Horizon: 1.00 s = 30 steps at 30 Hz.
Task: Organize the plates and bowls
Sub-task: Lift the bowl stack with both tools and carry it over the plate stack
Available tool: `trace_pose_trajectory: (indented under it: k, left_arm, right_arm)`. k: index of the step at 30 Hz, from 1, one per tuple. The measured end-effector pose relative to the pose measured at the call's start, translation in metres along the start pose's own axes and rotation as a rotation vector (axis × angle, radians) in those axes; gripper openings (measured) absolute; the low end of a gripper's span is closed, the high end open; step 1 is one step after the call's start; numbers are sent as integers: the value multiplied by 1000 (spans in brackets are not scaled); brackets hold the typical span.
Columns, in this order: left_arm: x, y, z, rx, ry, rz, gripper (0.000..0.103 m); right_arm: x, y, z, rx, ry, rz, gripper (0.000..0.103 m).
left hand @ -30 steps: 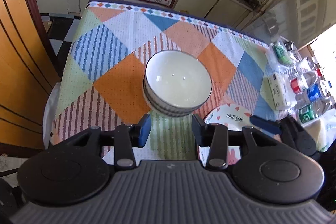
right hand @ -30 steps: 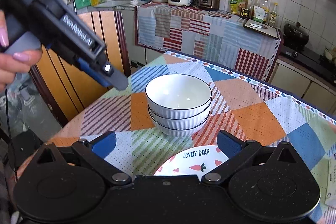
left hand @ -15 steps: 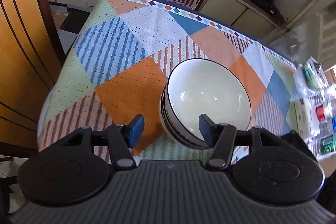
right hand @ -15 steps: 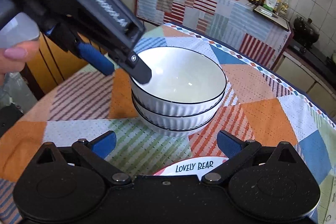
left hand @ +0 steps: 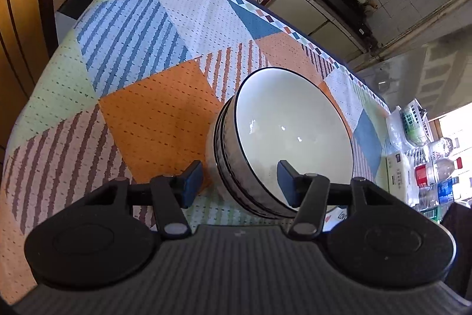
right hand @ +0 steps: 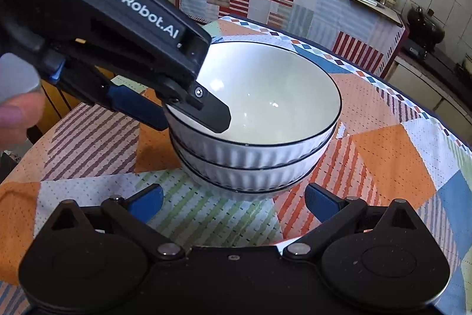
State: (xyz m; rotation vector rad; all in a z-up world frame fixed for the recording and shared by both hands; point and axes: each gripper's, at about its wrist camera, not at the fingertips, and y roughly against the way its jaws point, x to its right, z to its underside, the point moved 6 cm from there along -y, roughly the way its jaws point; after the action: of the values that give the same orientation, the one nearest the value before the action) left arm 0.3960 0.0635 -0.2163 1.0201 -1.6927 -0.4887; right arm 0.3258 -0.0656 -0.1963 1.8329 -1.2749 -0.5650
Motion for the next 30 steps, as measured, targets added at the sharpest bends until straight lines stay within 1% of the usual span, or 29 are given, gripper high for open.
trace_pose_trajectory:
  k: [1, 2, 3, 4, 6, 8, 11, 17, 18, 20, 22, 24, 27, 30]
  left_arm:
    - [0, -3, 0, 1, -1, 1, 51]
    - [-1, -6, 1, 11, -16, -13, 49]
    - [-3, -7, 2, 22, -22, -32, 49]
    - [-4, -8, 2, 27, -19, -30, 47]
    - [-9, -11, 5, 20, 19, -5, 44]
    - [-10, -15, 7, 9, 45, 14, 41]
    - [-6, -15, 5, 5, 20, -7, 41]
    - [-8, -17, 2, -11, 44, -4, 39]
    - [-6, -15, 2, -12, 22, -11, 39]
    - [1, -10, 5, -15, -53, -40, 40]
    - [6, -5, 7, -18, -82, -47, 40]
    - [12, 2, 9, -17, -121, -55, 40]
    - [23, 17, 11, -18, -180, -84, 40]
    - [32, 32, 17, -28, -220, -85, 40]
  right_arm:
    - [3, -4, -1, -11, -11, 2, 103]
    - [7, -9, -3, -21, -30, 8, 103]
    - [12, -14, -4, -32, -52, 10, 103]
    - [15, -18, -4, -42, -72, 6, 103]
    - [19, -23, -4, -51, -84, -4, 103]
    - [18, -22, -5, -45, -62, -17, 103]
    - [12, -21, -6, -23, -18, -18, 103]
    - [8, -23, -13, -5, -44, -42, 103]
    - [7, -22, -12, 4, -50, -42, 103]
    - [7, -17, -9, 20, -74, -57, 103]
    - [3, -11, -5, 33, -91, -65, 102]
    - [3, -5, -2, 66, -100, -67, 102]
    - [1, 6, -1, 86, -121, -75, 102]
    - [-3, 20, -2, 102, -149, -77, 102]
